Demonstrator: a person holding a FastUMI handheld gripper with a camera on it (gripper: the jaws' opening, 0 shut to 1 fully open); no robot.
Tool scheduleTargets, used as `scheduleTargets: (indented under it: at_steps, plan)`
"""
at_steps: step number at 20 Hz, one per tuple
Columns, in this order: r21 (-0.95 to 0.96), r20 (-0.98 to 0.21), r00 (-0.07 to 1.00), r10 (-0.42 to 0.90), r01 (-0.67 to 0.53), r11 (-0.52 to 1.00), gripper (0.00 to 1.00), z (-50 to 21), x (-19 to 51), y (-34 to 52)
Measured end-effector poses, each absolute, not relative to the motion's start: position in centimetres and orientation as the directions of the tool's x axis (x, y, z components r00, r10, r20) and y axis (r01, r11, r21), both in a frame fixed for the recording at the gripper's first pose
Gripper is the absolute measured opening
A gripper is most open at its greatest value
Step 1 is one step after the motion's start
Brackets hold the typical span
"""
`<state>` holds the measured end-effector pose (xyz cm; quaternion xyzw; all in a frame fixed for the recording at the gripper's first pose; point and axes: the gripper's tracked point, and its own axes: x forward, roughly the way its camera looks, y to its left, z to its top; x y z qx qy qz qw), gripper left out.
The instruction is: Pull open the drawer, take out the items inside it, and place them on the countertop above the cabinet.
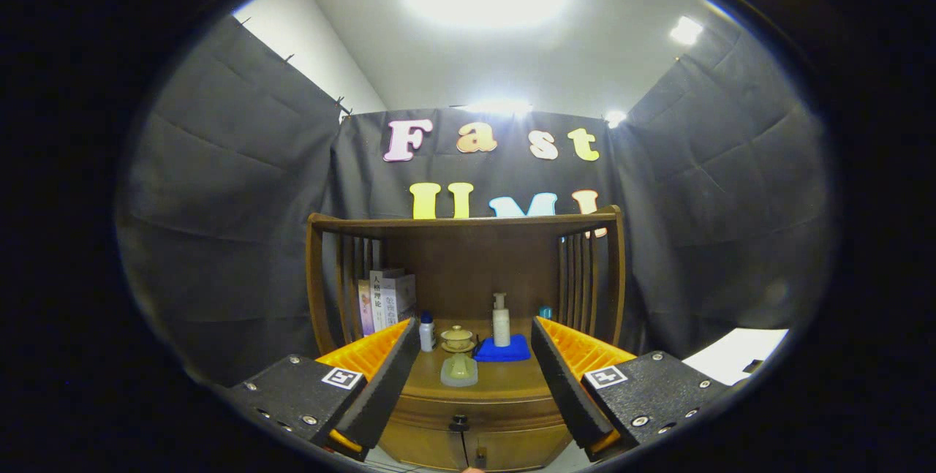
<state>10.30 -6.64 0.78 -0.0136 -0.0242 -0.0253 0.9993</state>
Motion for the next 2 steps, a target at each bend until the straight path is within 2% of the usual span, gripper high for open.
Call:
scheduleTargets:
  at_steps: [2]
  plan:
    - [-0.062, 0.049, 0.996, -0.069, 0.072, 0.995, 0.95, 0.86, 10.34, -6.87]
